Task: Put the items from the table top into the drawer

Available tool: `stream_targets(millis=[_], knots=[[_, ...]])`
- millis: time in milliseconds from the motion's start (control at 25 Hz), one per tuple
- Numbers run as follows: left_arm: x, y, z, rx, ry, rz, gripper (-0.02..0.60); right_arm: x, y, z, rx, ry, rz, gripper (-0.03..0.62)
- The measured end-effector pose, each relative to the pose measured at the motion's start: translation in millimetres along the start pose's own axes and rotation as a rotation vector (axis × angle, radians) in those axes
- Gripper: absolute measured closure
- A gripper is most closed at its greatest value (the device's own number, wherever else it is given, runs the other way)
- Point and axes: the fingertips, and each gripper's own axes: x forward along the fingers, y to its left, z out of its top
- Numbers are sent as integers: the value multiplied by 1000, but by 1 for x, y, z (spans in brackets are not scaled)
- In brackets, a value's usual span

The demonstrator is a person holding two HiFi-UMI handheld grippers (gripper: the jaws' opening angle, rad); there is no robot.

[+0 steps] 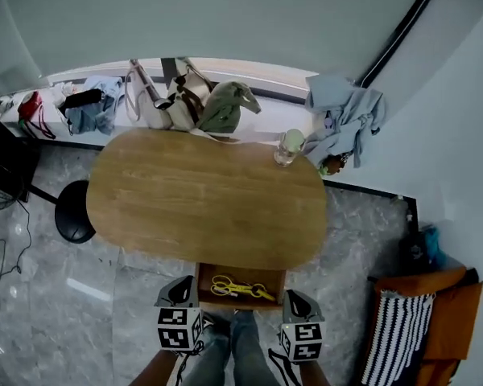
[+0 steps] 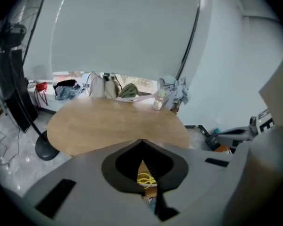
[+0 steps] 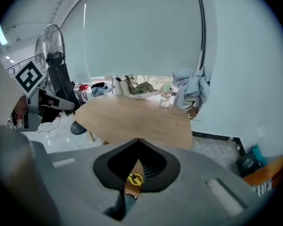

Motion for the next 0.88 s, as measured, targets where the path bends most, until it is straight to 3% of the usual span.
stream_targets(millis=[160, 400, 640, 880], knots=[[-53, -31, 60, 78, -55, -63, 588, -67, -30, 47, 90, -84, -73, 588], [-118, -64, 128, 114, -188, -100, 588, -150, -64, 102, 103, -211, -125, 588], [-124, -82, 150, 109, -213, -112, 588, -172, -82, 123, 150, -278, -144, 588], [-126, -84, 155, 109, -223, -97, 588, -175, -86, 121, 149, -270, -154, 588]])
